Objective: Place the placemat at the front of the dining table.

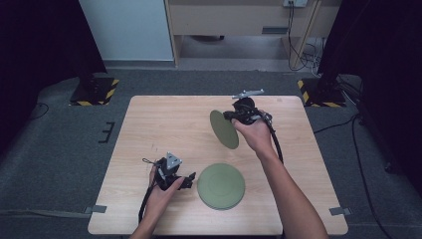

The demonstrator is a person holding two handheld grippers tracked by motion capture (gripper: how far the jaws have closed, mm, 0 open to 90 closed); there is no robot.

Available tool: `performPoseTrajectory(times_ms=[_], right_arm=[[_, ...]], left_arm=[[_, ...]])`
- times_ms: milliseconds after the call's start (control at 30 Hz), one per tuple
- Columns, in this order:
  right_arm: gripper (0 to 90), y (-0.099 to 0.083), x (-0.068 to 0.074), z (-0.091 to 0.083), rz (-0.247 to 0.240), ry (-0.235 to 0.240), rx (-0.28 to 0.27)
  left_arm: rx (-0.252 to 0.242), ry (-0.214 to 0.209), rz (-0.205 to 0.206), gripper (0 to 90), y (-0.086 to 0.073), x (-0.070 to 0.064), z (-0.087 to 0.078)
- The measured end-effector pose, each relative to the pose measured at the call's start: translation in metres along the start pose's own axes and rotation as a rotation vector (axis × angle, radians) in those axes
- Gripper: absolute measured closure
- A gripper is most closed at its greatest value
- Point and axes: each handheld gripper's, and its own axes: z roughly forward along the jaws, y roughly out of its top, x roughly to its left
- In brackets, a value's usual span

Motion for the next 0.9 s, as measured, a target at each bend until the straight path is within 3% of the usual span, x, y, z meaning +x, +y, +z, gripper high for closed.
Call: performPoseTrajectory(times_ms=[900], right_arm=[[86.6, 0.017, -0.015, 0.011, 0.018, -0.052, -0.014]], left_arm=[[-0.018, 0.01, -0.03, 2.8, 0.0, 0.013, -0.006]])
